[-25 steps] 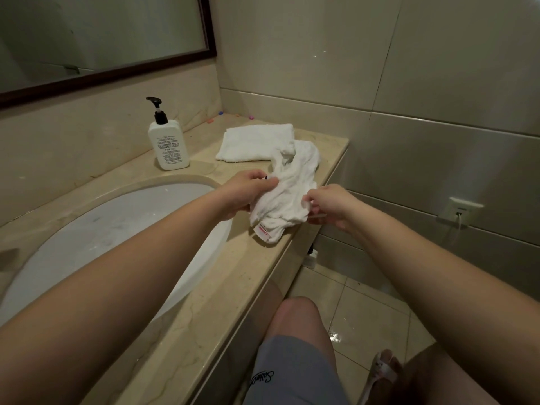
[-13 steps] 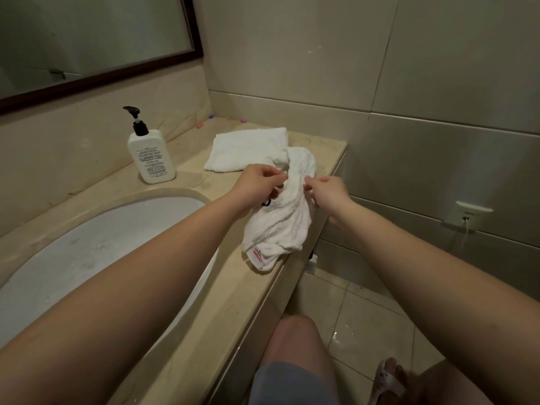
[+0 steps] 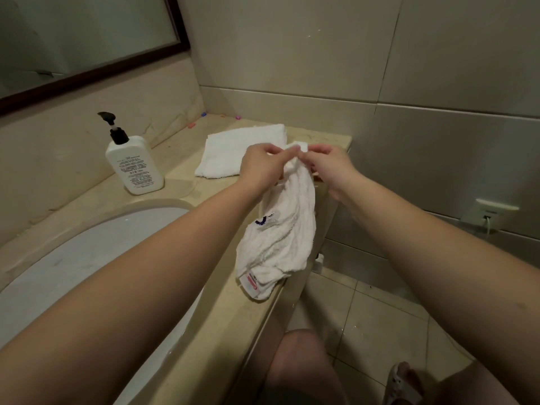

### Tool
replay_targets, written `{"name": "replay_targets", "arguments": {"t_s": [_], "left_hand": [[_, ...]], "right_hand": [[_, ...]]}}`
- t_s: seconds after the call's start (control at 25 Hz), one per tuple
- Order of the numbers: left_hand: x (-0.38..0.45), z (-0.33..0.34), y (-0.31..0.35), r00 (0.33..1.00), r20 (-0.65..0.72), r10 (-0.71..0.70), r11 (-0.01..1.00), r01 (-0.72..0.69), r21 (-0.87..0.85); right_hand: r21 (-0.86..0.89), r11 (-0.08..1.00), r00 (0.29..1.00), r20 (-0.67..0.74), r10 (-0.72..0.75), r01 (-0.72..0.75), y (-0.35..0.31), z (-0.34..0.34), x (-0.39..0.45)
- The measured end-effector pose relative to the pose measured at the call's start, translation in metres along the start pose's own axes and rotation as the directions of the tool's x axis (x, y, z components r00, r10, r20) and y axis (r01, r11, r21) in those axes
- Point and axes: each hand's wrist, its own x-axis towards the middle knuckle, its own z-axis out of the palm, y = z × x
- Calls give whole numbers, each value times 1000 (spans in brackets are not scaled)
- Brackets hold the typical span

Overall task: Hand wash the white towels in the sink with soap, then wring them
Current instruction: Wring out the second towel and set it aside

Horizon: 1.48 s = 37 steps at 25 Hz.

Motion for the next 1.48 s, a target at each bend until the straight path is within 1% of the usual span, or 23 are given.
{"name": "replay_targets", "arguments": {"t_s": [0.04,0.08,0.12,0.2,0.32,0.36,0.4,0.44,0.48,0.56,0.64,0.68,0.72,0.8,0.88,0.96,1.0,1.08,1.16,1.28,1.36,1.4,1.48], "left_hand": [[5,-2,2,999,-50,18,997,-22,-79],[9,-5,6,998,-54,16,990,-24,-140],[13,-9,10,1000,-24,-1,983,-4,-182],[21,-16,11,998,30,-53,981,58,-187],[26,-28,4,994,26,-111,985,113,-127],[27,-31,0,990,38,-137,983,140,-122],[28,-34,-3,983,61,-175,974,182,-139],[29,-36,-7,971,89,-224,957,236,-167],[30,-37,-10,956,113,-269,937,287,-197],[31,-37,-13,941,143,-308,916,334,-223],[31,-35,-13,947,164,-276,933,305,-192],[31,-35,-12,955,173,-240,952,266,-150],[30,-36,-11,965,179,-193,973,212,-93],[29,-40,-9,986,140,-91,995,85,43],[35,-49,-10,996,88,0,978,-18,206],[37,-60,-8,996,92,18,932,-50,359],[38,-65,-7,995,99,1,924,-38,379],[34,-70,-1,994,103,-36,954,4,300],[29,-72,4,991,130,-35,982,10,187],[19,-78,7,964,265,-22,971,-42,234],[11,-82,6,952,306,2,980,-63,189],[9,-84,3,951,309,27,983,-81,163],[4,-84,-4,944,328,49,978,-113,177]], "right_hand": [[-30,996,996,3,-85,85,-5,4,-1],[-60,986,987,40,-155,157,-11,8,-6],[-85,975,976,93,-197,205,-15,12,-10],[-118,970,963,193,-189,214,-19,17,-15],[-92,986,939,330,-100,138,-16,16,-16],[-57,992,939,331,-90,115,-14,15,-14],[-12,996,950,301,-85,93,-14,14,-12],[21,997,966,246,-78,76,-13,13,-10],[11,997,979,185,-81,80,-12,13,-5],[-172,974,985,111,-129,147,-8,10,7],[-354,916,980,131,-151,189,-7,6,12],[-381,903,976,160,-147,198,-7,5,13],[-378,902,971,190,-143,207,-7,6,12],[-351,910,963,224,-150,223,-7,9,11],[-286,925,953,240,-184,251,-6,15,12],[-239,936,951,233,-203,258,-9,23,14],[-255,930,950,238,-204,264,-14,27,13],[-278,917,941,263,-213,285,-25,35,9],[-193,946,939,276,-203,261,-38,42,5],[-56,972,922,333,-196,227,-51,43,-3],[-22,968,903,366,-226,251,-52,42,-5],[-27,962,895,375,-242,271,-51,42,-6],[-111,940,897,352,-268,324,-48,43,-7]]}}
